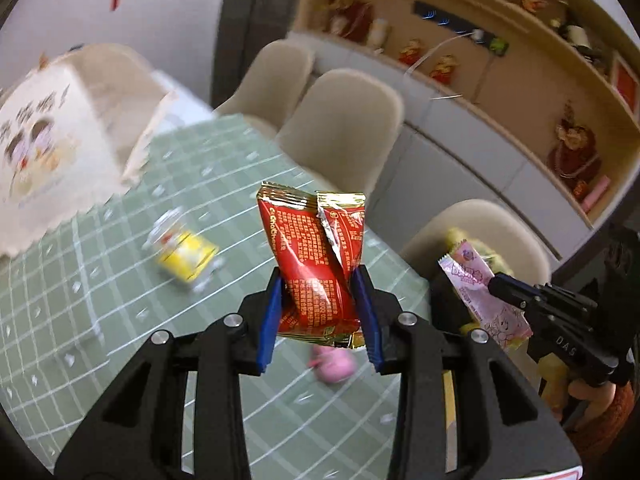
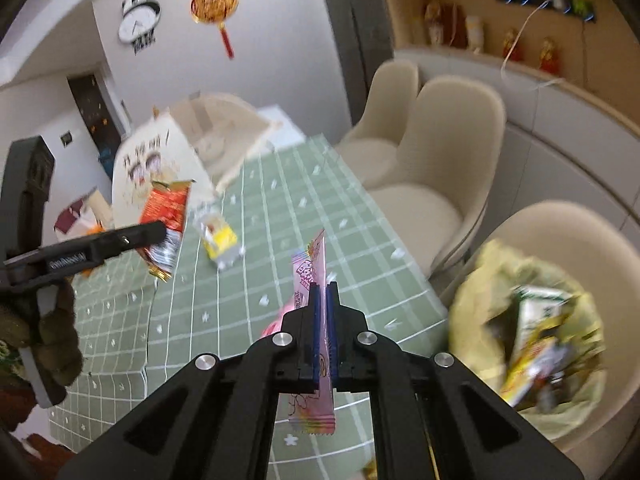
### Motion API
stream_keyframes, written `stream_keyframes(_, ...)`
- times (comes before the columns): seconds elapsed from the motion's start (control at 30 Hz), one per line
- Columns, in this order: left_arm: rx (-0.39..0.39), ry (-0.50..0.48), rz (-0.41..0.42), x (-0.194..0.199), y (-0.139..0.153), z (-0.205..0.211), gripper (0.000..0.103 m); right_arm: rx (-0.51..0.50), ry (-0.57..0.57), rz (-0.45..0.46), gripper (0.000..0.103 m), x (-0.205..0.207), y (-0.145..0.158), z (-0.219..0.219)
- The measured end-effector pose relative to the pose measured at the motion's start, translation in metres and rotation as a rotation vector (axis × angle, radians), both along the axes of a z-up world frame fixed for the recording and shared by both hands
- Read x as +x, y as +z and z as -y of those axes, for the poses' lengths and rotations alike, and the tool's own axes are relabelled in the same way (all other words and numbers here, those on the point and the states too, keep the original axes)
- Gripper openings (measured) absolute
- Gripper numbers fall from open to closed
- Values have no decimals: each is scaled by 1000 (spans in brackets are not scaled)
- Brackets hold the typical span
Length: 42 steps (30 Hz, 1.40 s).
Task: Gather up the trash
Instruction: 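Carry the red snack bag and pink candy over the yellow trash bag, then open the left gripper over the trash bag while right releases the pink candy into it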
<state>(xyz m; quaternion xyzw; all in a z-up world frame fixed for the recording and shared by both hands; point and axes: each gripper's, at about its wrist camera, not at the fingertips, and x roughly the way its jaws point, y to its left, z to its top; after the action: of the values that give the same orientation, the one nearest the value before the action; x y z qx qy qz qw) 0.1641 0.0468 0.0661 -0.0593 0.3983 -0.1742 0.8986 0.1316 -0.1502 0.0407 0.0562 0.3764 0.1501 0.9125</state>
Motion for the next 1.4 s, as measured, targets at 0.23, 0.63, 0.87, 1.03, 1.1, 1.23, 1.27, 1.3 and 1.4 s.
stream_keyframes(0.23,-30,-133,42,3,21,91,34,-38,-104,93,6,-30,37,79)
stream_keyframes(0.63,-55,-367,-184,39,-44,270,34,-81,-335,108,6,-74,37,225)
stream_keyframes(0.87,-32,-385,-242,49,-77,299,47,-38,-383,73,6,-81,12,264)
stream_keyframes(1.03,-63,-343,-246,48,-77,281,52,9,-349,45,6,-63,-7,263)
stream_keyframes(1.1,-80,-315,-238,47,-70,267,53,37,-319,36,6,-51,-15,256)
stream_keyframes(1.23,-104,-254,-178,40,-53,236,55,89,-255,16,6,-24,-27,237)
stream_keyframes(1.27,-104,-231,-154,36,-48,225,56,103,-235,7,6,-15,-32,231)
stream_keyframes(1.3,-104,-207,-132,31,-43,214,60,109,-218,-1,6,-10,-36,225)
stream_keyframes(1.4,-88,-141,-84,17,-35,190,69,120,-172,-29,6,10,-50,207)
